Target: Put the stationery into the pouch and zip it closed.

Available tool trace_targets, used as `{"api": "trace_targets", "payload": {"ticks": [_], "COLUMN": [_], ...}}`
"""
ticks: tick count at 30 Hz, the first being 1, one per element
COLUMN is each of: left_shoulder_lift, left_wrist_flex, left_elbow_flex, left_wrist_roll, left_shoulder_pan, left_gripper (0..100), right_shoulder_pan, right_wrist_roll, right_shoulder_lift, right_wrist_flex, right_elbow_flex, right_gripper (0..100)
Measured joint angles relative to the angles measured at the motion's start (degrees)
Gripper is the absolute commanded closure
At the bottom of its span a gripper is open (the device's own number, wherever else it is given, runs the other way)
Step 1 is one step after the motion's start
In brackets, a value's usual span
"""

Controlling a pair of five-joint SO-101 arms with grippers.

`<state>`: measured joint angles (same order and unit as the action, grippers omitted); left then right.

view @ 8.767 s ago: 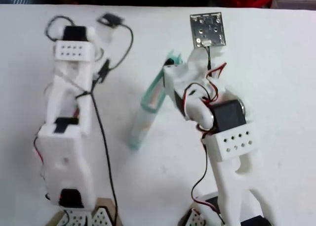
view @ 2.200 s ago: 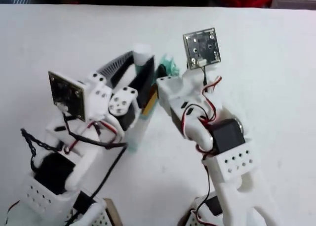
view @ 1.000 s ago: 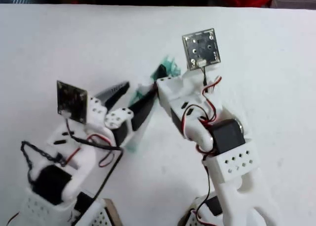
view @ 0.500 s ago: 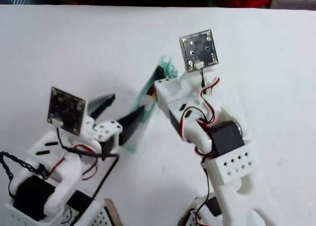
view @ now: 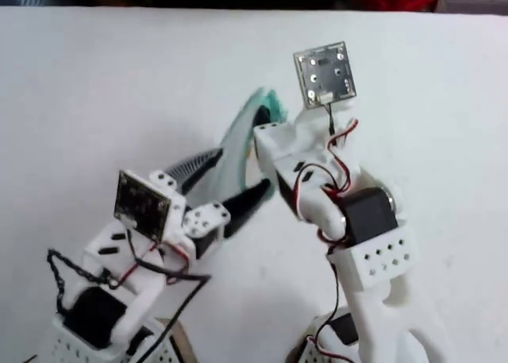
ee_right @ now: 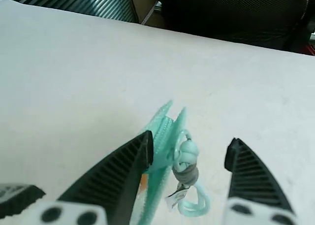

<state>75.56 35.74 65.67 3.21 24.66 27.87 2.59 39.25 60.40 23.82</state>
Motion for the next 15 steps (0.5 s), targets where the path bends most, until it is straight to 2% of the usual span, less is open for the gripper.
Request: {"api": "trace_targets", "payload": {"ticks": [3,7,11,15], "left_shoulder_lift": [0.09,0.09,2.99,12.48], "left_wrist_flex": [-4.92,-6.86,-6.68,-0.44], "left_elbow_flex": [3.87,5.54,6.24,7.03], "left_wrist_roll": [0.00,0.00,0.00,0.00], "left_shoulder_pan": [-1.05,-1.76,-3.60,-5.98], "left_gripper": [81,81,81,81], "right_shoulder_pan": [0.00,0.00,0.18,0.62], "right_wrist_roll": [0.00,0.09,0.09,-0.09], "right_shoulder_lift": [-0.79,-0.88,-0.88,-0.53], "right_wrist_flex": [0.00,0.00,-0.44,-2.73], "right_elbow_flex": [-0.18,-0.18,-0.26,0.44], "right_gripper": [74.9,74.9,75.1,75.1]}}
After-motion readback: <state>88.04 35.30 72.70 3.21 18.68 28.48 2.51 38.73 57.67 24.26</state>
